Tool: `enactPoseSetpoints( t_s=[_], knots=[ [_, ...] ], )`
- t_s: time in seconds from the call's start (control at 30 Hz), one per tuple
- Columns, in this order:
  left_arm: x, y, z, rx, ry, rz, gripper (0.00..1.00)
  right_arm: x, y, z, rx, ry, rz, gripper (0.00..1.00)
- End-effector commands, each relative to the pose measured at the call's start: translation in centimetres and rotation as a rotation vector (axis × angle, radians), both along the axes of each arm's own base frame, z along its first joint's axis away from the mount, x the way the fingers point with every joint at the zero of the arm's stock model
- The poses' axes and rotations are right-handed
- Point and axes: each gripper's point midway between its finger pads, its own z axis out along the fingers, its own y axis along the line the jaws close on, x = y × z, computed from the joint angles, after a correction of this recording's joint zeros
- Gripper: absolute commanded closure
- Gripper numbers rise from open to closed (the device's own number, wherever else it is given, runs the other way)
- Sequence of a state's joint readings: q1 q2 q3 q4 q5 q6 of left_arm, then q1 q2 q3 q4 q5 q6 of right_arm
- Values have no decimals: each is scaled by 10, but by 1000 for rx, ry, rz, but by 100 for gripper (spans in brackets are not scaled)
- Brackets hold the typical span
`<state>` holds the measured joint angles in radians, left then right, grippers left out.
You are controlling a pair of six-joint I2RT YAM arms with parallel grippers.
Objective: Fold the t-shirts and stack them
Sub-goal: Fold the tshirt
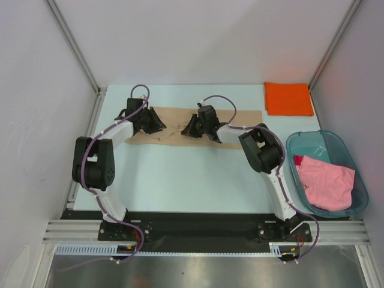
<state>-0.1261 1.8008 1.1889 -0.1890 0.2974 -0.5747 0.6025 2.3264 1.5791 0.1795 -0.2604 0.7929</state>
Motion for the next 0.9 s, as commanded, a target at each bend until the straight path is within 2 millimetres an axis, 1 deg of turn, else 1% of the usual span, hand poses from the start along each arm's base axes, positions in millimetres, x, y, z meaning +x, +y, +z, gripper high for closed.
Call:
enactPoseSetpoints(
  t_s=[0.0, 0.1, 0.2, 0.3, 0.47, 0.5, 0.57, 0.63, 0.73, 0.87],
  knots=[
    [15, -3, 19, -16, -59, -15, 67, 20, 16, 28, 57, -89, 2, 100],
    [16, -3, 17, -13, -56, -17, 67, 27, 15, 29, 56, -99, -11, 100],
    [16, -4, 14, -16, -47, -19, 67, 32, 15, 24, 52, -94, -16, 100],
    [16, -7, 11, -25, -40, -23, 67, 36, 12, 17, 41, -86, -33, 100],
    [21, -17, 6, -30, -26, -47, 67, 42, 9, 12, 33, -90, -42, 100],
    [21, -17, -2, -27, -7, -47, 67, 42, 9, 13, 34, -90, -44, 100],
    [22, -20, -6, -22, 0, -49, 67, 45, 7, 13, 29, -96, -53, 100],
    [21, -23, -15, -24, 25, -54, 67, 46, 7, 13, 26, -94, -56, 100],
    [16, -28, -18, -20, 37, -72, 69, 47, 5, 15, 23, -96, -57, 100],
    [-5, -23, -30, 5, 69, -55, 70, 46, 3, 15, 21, -89, -49, 100]
  ],
)
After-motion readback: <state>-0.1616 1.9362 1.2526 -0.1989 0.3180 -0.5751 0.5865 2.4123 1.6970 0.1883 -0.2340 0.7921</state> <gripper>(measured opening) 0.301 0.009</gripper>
